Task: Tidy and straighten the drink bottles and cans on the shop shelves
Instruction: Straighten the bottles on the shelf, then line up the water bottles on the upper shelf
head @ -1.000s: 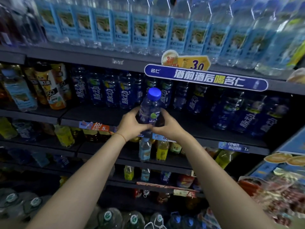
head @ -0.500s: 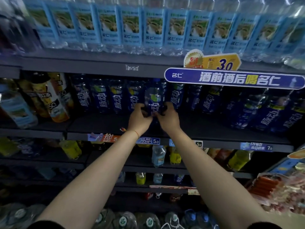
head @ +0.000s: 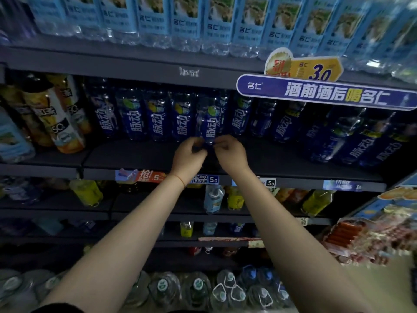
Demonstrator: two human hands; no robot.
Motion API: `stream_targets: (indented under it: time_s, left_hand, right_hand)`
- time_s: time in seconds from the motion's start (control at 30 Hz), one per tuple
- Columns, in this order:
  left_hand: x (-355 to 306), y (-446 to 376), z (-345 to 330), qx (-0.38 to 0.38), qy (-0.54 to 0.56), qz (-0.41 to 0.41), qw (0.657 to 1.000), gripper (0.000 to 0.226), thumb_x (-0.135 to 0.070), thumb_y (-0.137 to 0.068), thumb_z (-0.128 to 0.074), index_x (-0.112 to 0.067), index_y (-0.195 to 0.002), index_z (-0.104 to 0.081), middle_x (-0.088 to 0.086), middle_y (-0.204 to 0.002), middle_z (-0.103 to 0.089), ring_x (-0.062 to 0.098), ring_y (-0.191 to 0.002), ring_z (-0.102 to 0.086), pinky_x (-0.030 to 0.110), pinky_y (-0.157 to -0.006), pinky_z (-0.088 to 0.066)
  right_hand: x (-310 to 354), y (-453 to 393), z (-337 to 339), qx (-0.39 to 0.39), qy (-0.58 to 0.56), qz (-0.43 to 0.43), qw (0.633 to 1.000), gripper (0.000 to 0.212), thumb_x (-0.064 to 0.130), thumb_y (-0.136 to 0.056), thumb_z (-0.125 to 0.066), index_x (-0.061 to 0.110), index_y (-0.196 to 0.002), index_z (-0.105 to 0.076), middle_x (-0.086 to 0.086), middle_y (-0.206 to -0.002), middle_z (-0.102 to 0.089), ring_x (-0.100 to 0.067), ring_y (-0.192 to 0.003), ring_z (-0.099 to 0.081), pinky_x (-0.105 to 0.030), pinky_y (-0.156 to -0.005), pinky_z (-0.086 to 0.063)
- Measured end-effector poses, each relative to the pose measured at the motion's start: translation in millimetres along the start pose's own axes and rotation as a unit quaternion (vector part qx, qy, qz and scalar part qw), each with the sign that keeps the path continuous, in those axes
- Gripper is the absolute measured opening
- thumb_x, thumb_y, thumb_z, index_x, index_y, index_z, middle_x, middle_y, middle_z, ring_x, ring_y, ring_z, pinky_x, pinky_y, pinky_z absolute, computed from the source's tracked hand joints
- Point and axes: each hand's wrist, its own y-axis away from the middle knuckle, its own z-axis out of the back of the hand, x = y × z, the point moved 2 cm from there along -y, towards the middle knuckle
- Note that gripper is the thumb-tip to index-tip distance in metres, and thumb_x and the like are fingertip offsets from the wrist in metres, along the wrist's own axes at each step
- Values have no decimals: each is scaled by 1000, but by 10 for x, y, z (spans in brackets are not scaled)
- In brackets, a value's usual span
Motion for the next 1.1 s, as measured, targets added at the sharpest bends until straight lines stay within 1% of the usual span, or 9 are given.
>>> stream_targets:
  time_s: [0.13,0.3,0.4,0.53,0.67,0.8,0.9,0.97,1.1]
  left_hand:
    - [168,451,2,-38,33,0,999,19,-9,-90,-57,-22,-87,-70,-5,-87,-69,10,-81,-64,24,-70,-52]
    - [803,840,-251,-1,15,117,993,18,-9,-95,-53,-13,-85,-68,3,-75,-64,8,-51,-59,22,-49,-42]
    - [1074,849,-330,22,-5,185,982,20,-12,-96,-50,-16,-88,-68,3,-80,-65,13,-57,-61,25,-55,-46]
    - [1245,810,-333,33,-9,226,974,18,-16,-97,-52,-18,-88,-68,2,-80,-66,15,-61,-62,33,-64,-50]
    - [1373,833,-240,33,-24,238,970,20,-16,-97,-51,-22,-85,-66,1,-78,-67,15,-62,-63,28,-59,-48]
    - [1429,902,-122,26,-10,241,970,18,-12,-98,-50,-14,-88,-66,4,-76,-64,13,-58,-58,18,-48,-44]
    - [1462,913,-31,16,-17,234,972,19,-11,-95,-51,-20,-86,-65,1,-78,-64,10,-60,-61,20,-53,-46]
    - [1492,914,-14,26,-35,234,971,11,-14,-92,-58,-22,-94,-65,-1,-88,-65,12,-73,-64,24,-61,-47]
    - [1456,961,-116,111,-103,205,967,67,-30,-81,-78,-24,-140,-46,-7,-129,-51,14,-118,-50,30,-94,-45]
  right_hand:
    - [-104,445,110,176,-37,-51,982,28,0,-94,-43,9,-81,-67,-11,-75,-69,-22,-65,-66,-31,-55,-53]
    - [-792,683,-21,386,107,-161,902,23,14,-99,-47,5,-106,-67,-14,-93,-72,-25,-81,-72,-36,-71,-61]
    - [-1149,596,-203,284,175,-171,927,39,19,-95,-55,7,-132,-53,-10,-97,-65,-22,-77,-65,-27,-59,-53]
    - [-1442,379,-493,144,211,-152,955,51,30,-91,-66,3,-132,-51,-14,-118,-65,-31,-105,-63,-31,-73,-42]
    - [-1586,256,-693,103,202,-171,959,63,40,-88,-70,1,-133,-51,-16,-127,-61,-31,-112,-61,-29,-75,-41]
    - [-1467,194,-687,95,220,-155,958,58,36,-91,-67,5,-137,-49,-14,-134,-58,-30,-123,-56,-29,-93,-42]
    - [-1369,242,-601,110,183,-143,966,44,30,-90,-68,10,-127,-57,-4,-119,-62,-17,-111,-59,-16,-80,-37]
    - [-1370,304,-563,130,147,-165,967,34,32,-86,-70,14,-113,-60,-5,-111,-67,-20,-101,-66,-25,-79,-48]
    - [-1322,550,-489,234,83,-217,944,28,39,-85,-68,14,-98,-64,-9,-88,-73,-29,-73,-74,-36,-66,-60]
